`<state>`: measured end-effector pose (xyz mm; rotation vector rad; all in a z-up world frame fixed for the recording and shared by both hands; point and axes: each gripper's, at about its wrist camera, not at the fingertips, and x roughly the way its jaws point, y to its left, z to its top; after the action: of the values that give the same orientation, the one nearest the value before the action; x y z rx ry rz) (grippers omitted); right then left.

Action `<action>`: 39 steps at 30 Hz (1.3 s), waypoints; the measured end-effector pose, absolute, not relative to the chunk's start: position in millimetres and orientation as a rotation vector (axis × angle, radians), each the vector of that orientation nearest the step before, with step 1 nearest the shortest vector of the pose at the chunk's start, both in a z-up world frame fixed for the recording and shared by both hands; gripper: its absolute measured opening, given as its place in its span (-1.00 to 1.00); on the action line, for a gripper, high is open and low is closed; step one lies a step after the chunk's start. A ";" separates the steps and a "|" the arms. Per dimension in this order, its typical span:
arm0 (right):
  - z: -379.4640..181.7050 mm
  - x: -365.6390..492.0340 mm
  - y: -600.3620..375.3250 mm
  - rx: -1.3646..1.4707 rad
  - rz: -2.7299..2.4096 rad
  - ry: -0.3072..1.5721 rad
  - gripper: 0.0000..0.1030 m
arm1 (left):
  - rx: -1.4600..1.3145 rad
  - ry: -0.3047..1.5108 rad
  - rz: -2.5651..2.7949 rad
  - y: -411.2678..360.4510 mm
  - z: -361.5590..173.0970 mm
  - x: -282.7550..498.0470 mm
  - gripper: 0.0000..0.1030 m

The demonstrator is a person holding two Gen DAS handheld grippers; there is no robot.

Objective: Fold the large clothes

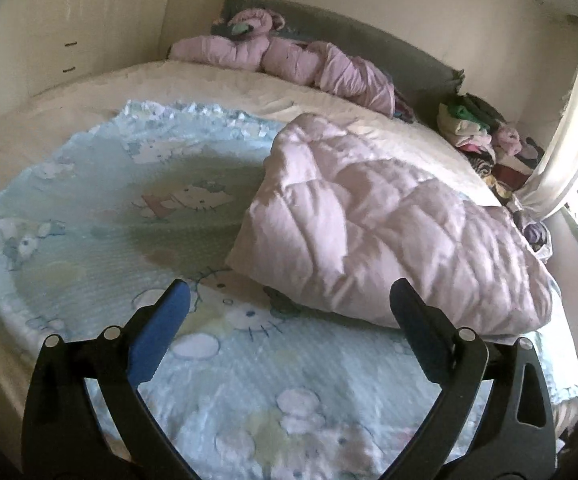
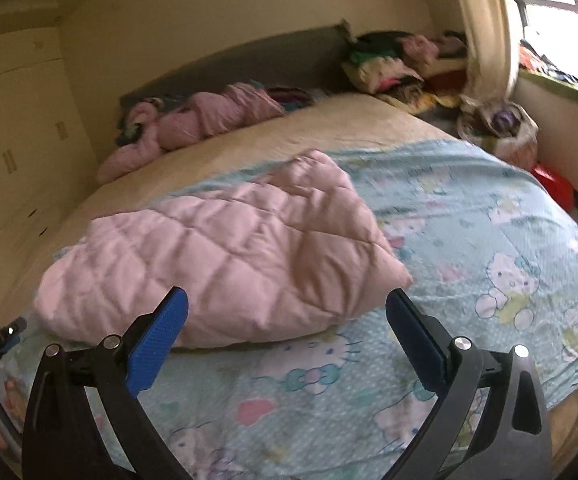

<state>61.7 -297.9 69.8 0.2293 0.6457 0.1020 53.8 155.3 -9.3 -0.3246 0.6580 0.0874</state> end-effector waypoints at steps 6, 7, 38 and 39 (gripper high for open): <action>88.5 35.8 -277.2 0.170 0.162 0.602 0.92 | -0.287 0.610 0.063 134.7 15.8 15.9 0.81; 89.9 32.2 -274.9 0.167 0.169 0.601 0.92 | -0.282 0.601 0.056 130.8 19.2 9.6 0.81; 110.5 -86.9 -207.3 0.029 0.313 0.535 0.92 | -0.234 0.525 -0.034 56.3 45.4 -98.5 0.82; 110.6 -86.9 -207.2 0.030 0.314 0.535 0.92 | -0.232 0.526 -0.030 56.5 45.6 -99.2 0.82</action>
<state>-86.9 -207.2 110.6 0.0297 0.5351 0.3143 -99.2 56.5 45.6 -0.2323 0.5256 -0.0300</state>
